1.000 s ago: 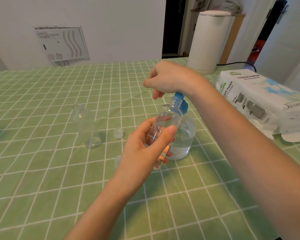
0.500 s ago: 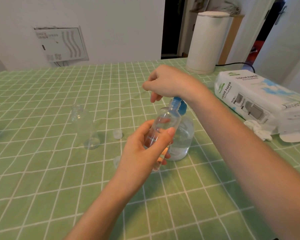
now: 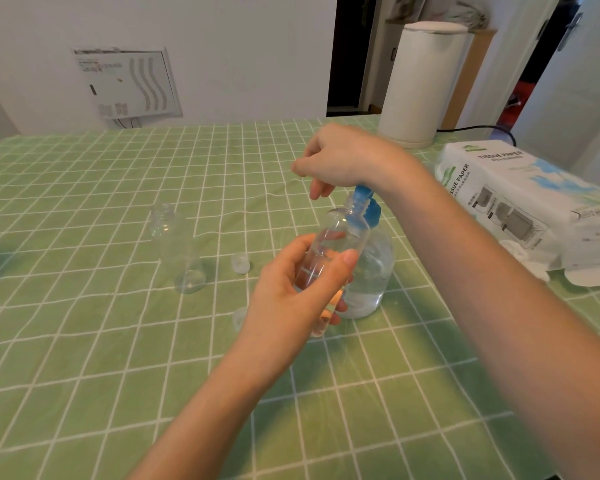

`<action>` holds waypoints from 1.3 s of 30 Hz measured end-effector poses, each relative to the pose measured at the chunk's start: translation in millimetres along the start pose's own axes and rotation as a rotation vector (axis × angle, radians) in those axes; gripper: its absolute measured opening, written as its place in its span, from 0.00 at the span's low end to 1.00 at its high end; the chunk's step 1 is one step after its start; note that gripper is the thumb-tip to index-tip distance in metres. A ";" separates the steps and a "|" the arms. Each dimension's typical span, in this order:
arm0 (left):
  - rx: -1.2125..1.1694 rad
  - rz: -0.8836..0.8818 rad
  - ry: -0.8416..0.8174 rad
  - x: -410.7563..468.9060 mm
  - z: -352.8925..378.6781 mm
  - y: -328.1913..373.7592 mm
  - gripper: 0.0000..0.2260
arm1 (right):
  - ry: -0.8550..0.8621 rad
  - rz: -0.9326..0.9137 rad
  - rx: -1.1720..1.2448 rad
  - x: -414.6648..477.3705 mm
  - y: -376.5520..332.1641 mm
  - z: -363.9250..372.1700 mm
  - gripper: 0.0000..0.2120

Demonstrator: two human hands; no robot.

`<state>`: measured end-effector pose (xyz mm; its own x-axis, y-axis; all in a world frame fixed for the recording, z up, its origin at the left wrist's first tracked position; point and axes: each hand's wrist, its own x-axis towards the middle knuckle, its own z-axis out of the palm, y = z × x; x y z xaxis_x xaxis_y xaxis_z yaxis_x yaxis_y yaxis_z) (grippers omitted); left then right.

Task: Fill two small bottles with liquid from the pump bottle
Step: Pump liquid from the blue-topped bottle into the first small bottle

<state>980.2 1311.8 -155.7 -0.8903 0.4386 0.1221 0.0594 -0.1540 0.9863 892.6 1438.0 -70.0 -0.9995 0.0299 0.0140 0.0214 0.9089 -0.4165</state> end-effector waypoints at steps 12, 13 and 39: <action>0.017 0.001 -0.002 -0.6 2.3 1.8 0.16 | -0.015 0.004 0.027 -0.6 0.9 -0.9 0.15; 0.014 0.003 0.000 -0.6 2.3 2.2 0.17 | -0.004 0.001 0.028 -0.4 0.0 -3.2 0.15; 0.008 -0.001 -0.003 -0.3 1.4 1.7 0.15 | -0.008 0.007 0.048 0.1 0.7 -5.0 0.16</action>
<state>981.2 1312.6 -153.9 -0.8893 0.4410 0.1210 0.0618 -0.1464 0.9873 892.6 1440.7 -65.7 -0.9995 0.0325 0.0040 0.0271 0.8878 -0.4594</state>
